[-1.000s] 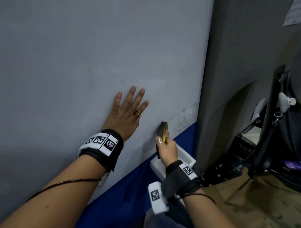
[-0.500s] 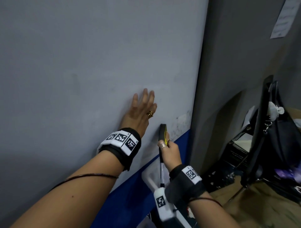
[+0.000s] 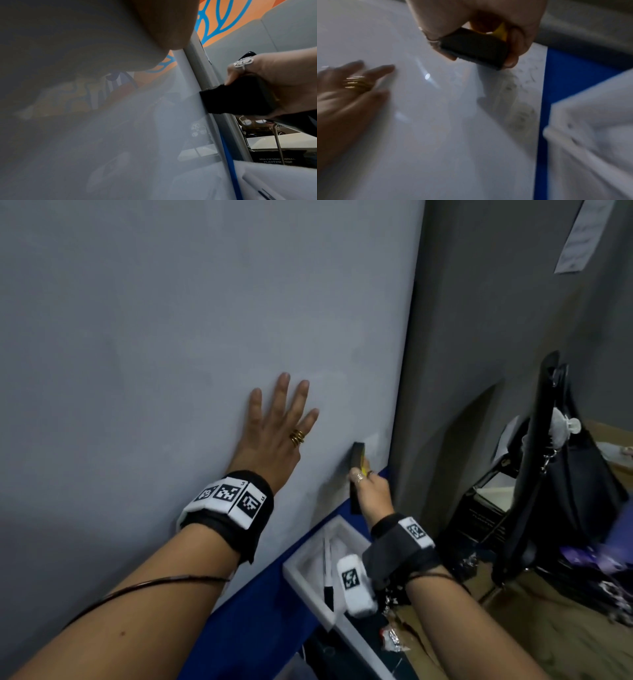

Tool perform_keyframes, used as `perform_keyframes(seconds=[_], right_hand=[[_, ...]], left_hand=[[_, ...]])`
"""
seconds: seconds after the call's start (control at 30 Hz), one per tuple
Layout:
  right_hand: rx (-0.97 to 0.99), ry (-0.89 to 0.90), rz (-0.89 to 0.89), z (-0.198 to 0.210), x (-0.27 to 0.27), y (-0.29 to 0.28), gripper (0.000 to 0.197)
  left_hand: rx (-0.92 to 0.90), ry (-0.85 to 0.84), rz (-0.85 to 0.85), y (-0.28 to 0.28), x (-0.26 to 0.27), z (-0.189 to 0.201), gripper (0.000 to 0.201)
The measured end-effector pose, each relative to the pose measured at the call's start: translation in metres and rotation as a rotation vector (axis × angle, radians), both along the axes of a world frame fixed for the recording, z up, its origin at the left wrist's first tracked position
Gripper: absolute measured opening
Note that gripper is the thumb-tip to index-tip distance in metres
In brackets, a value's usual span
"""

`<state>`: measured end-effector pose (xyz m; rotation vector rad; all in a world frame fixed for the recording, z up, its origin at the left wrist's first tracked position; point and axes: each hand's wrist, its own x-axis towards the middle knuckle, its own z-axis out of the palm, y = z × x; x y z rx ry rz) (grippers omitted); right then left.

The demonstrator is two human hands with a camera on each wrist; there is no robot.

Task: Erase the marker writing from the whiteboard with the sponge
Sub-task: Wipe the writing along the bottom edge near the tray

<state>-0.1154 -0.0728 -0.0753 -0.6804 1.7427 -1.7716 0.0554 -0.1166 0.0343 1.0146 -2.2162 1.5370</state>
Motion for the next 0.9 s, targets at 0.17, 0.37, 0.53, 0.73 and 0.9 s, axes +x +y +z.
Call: perform_keyframes(seconds=[0.17,0.37,0.53,0.73,0.9], right_hand=[[0.096,-0.010,-0.099,0.011,-0.029,-0.021,0.047],[0.179,-0.036,-0.159,0.044,-0.089,-0.038,0.040],[0.105,-0.163,0.010,0.013,-0.008,0.013,0.021],[0.082,-0.208,0.089,0.013,0.026,0.026,0.020],[0.114,-0.374,-0.060,-0.008,-0.072,-0.018,0.020]], left_hand=[[0.037,0.013,-0.020,0.001,-0.001,0.002,0.066],[0.045,-0.018,-0.035,0.001,0.000,0.000,0.065],[0.044,0.005,-0.043,-0.002,0.000,-0.001,0.066],[0.076,0.015,-0.018,-0.001,-0.001,-0.001,0.067],[0.082,-0.022,-0.014,0.002,-0.001,0.001,0.065]])
